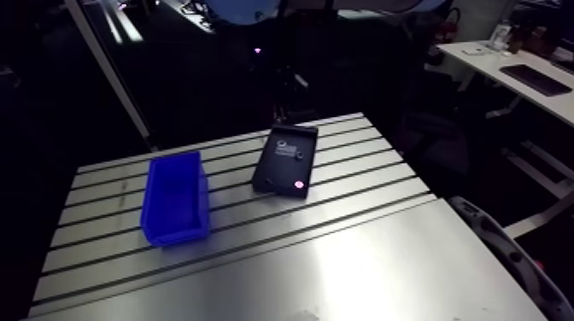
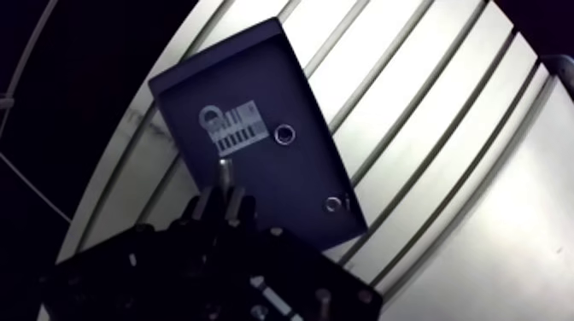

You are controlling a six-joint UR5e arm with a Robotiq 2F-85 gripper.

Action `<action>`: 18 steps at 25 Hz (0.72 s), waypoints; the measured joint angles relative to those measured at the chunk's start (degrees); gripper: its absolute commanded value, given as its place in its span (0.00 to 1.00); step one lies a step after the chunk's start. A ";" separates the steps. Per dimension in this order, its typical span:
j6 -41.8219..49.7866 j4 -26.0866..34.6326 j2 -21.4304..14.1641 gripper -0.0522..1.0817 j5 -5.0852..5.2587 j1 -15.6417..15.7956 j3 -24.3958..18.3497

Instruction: Pick up the M10 bolt from the tray and put it into the blue bin.

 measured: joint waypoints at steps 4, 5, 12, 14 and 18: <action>-17.37 2.19 -2.53 0.94 0.70 -0.02 0.18; -21.75 3.36 -3.15 0.94 0.84 -0.11 0.05; -48.74 14.26 -6.47 1.00 2.20 -1.52 -1.28; -55.35 15.19 -6.97 1.00 2.79 -1.69 -1.53; -69.90 15.77 -8.24 0.99 4.17 -1.75 -1.59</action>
